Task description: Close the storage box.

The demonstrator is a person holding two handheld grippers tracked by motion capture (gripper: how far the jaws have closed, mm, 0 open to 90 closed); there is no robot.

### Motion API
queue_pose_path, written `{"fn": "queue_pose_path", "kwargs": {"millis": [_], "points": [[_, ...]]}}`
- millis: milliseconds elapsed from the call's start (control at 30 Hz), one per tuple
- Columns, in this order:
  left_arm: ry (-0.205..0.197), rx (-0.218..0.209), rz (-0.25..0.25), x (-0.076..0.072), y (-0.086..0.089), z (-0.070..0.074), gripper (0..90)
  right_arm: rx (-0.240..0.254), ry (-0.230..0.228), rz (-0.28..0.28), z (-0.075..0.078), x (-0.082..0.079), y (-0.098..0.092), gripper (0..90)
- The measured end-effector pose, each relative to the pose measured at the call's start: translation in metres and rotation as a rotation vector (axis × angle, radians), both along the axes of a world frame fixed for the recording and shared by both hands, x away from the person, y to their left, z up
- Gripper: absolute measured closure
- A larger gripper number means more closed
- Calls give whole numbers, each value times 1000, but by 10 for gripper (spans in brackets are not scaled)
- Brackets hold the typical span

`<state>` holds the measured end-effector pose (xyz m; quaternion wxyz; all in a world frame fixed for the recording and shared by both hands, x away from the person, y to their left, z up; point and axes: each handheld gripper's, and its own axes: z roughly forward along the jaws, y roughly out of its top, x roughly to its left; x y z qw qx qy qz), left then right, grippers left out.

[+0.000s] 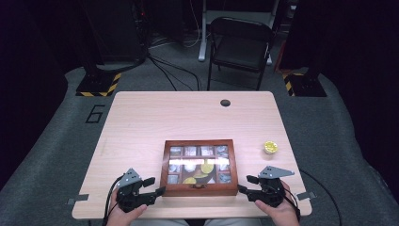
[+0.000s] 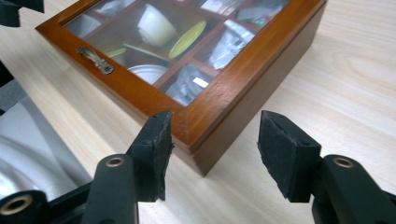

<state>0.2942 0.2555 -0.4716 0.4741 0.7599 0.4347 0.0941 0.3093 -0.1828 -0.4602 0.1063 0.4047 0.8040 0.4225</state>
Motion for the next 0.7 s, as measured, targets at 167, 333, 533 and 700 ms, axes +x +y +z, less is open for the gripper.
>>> {"fn": "queue_pose_path", "kwargs": {"millis": [167, 333, 533, 700], "points": [[-41, 37, 48, 6, 11, 2, 364, 2, -7, -75, -2, 8, -12, 426], [-27, 29, 92, 13, 19, -1, 358, -1, 4, -145, -10, 19, -26, 421], [-16, 43, 104, 18, 21, -3, 352, 34, 38, -189, -15, 26, -38, 411], [-13, 42, 114, 20, 22, -3, 345, 27, 25, -190, -15, 24, -37, 396]]}}
